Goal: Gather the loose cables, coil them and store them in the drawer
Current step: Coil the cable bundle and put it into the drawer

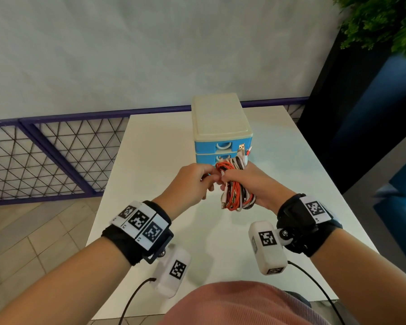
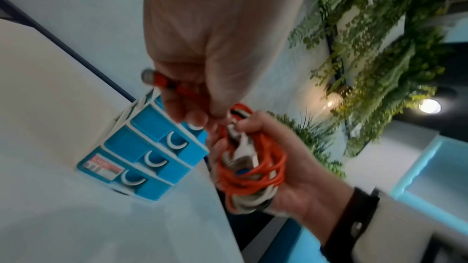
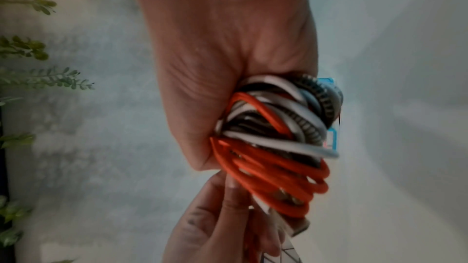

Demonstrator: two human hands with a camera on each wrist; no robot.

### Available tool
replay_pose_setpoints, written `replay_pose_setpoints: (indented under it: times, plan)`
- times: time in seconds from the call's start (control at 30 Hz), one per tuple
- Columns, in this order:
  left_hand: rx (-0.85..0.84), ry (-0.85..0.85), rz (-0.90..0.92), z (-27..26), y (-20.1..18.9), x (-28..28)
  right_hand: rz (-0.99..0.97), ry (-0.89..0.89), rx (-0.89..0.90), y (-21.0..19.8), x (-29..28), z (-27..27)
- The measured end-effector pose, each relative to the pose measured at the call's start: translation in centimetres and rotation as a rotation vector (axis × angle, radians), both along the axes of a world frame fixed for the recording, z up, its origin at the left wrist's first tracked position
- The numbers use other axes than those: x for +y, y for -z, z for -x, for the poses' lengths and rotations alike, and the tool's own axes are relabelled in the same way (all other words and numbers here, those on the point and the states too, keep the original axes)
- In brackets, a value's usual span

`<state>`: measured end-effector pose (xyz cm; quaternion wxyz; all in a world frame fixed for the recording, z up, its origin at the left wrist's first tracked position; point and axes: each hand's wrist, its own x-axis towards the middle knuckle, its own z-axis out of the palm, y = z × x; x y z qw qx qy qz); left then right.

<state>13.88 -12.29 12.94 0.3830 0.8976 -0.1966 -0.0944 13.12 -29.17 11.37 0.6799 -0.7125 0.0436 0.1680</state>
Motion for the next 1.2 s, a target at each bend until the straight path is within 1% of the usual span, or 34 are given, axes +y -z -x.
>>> replay_pose_setpoints:
  times: [0.1,0.2,0.23,0.3,0.33,0.4,0.5,0.57,0.63,0.7,0.77,0.83,0.87,0.9,0.97,1.03,1.1,1.2]
  plan:
    - [0.081,-0.048,0.003,-0.1,-0.4,0.0,0.097,0.075,-0.046,0.2,0.2,-0.3]
    - [0.18,-0.143,0.014,-0.6,-0.6,0.8,0.116,0.142,-0.11,0.3,-0.3,-0.5]
    - [0.257,-0.158,0.043,-0.7,-0.6,1.1,0.113,0.154,-0.128,0.3,-0.4,-0.5]
    - [0.419,-0.195,0.159,-0.6,-0.8,1.3,0.097,0.175,-0.142,0.4,-0.6,-0.6]
    - [0.456,-0.218,0.218,-0.6,-0.9,1.1,0.087,0.181,-0.15,0.4,-0.5,-0.7]
    - [0.432,-0.28,0.32,-0.5,-1.2,0.6,0.076,0.206,-0.171,0.5,0.2,-0.8]
    - [0.276,-0.373,0.406,-0.8,-1.4,-0.2,0.064,0.288,-0.204,0.4,1.6,-1.0]
    - [0.218,-0.384,0.454,-0.8,-1.6,-0.5,-0.007,0.32,-0.208,0.1,2.3,-1.0]
    - [0.207,-0.387,0.485,-0.5,-1.8,-0.8,-0.082,0.27,-0.215,-0.2,2.7,-1.1]
    - [0.25,-0.41,0.527,-0.4,-1.7,-0.8,-0.159,0.195,-0.164,-0.3,2.6,-1.3]
    - [0.366,-0.36,0.534,-0.7,-1.7,-0.4,-0.224,0.119,-0.097,-0.2,2.3,-1.4]
    - [0.508,-0.234,0.512,-1.0,-2.0,0.1,-0.236,0.074,-0.072,-0.2,1.7,-1.5]
    - [0.556,-0.171,0.495,-1.1,-2.1,0.5,-0.223,0.063,-0.062,-0.2,1.5,-1.5]
    - [0.569,-0.112,0.464,-1.1,-2.4,0.7,-0.207,0.064,-0.05,-0.2,1.3,-1.4]
    - [0.508,-0.027,0.357,-1.2,-2.7,1.0,-0.161,0.074,-0.027,-0.1,1.3,-1.4]
    - [0.362,0.037,0.218,-1.3,-2.7,1.3,-0.116,0.063,-0.004,0.0,1.3,-1.4]
    - [0.136,0.061,0.032,-1.5,-2.5,1.7,-0.077,0.034,0.022,-0.2,1.2,-1.3]
    - [-0.282,0.001,-0.304,-1.4,-2.8,2.9,-0.045,-0.042,0.054,-0.7,0.8,-1.1]
